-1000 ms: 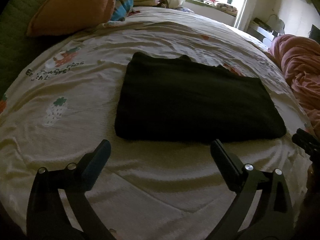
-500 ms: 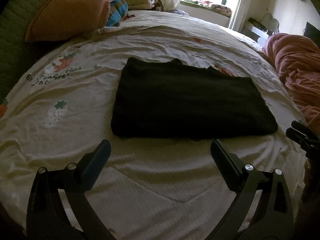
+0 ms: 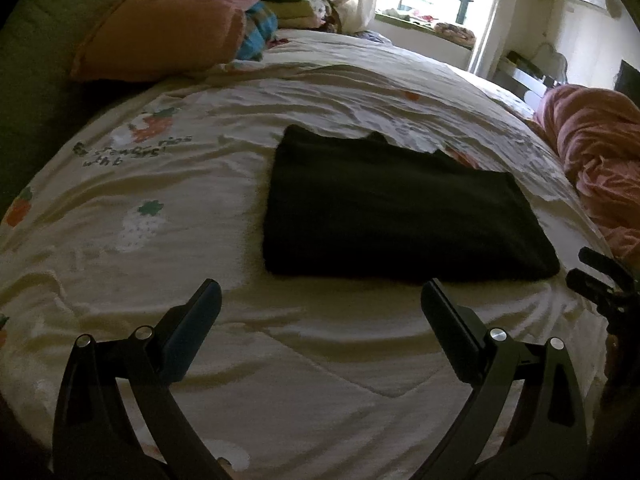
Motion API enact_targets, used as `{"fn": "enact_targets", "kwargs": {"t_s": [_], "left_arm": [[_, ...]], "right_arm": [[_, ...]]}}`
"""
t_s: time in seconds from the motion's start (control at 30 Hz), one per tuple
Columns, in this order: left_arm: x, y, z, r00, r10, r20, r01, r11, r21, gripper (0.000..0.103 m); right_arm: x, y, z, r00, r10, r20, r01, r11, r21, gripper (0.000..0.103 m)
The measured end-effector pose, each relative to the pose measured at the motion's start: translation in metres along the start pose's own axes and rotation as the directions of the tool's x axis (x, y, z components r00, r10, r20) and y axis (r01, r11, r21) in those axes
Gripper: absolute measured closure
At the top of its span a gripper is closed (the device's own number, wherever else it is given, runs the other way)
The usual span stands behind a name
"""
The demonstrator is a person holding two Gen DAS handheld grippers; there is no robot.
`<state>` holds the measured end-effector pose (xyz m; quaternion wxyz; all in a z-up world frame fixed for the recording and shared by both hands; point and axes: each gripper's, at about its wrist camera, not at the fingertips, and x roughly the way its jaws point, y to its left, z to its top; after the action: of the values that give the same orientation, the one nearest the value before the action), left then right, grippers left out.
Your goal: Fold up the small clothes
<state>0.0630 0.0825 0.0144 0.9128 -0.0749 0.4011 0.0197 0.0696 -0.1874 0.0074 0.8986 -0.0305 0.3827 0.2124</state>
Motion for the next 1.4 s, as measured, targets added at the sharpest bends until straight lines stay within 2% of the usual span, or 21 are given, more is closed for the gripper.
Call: {"fn": "enact_targets", "kwargs": {"t_s": [0.4, 0.67, 0.83, 1.4], "left_arm": [[-0.006, 0.037, -0.004, 1.0, 0.013, 0.013, -0.012, 0.996, -0.083, 0.01], [-0.007, 0.056, -0.003, 0.997, 0.07, 0.031, -0.066, 0.993, -0.102, 0.01], [-0.004, 0.064, 0.001, 0.997, 0.073, 0.029, -0.069, 0.99, -0.12, 0.01], [0.022, 0.081, 0.055, 0.996, 0.084, 0.026, -0.081, 0.991, -0.11, 0.01]], "right_arm": [[0.012, 0.042, 0.009, 0.999, 0.037, -0.012, -0.037, 0.997, -0.074, 0.005], [0.021, 0.07, 0.014, 0.998, 0.062, -0.014, -0.063, 0.99, -0.13, 0.005], [0.028, 0.087, 0.02, 0.997, 0.078, -0.008, -0.078, 0.985, -0.155, 0.005], [0.061, 0.138, 0.046, 0.99, 0.139, -0.001, -0.135, 0.957, -0.257, 0.005]]}}
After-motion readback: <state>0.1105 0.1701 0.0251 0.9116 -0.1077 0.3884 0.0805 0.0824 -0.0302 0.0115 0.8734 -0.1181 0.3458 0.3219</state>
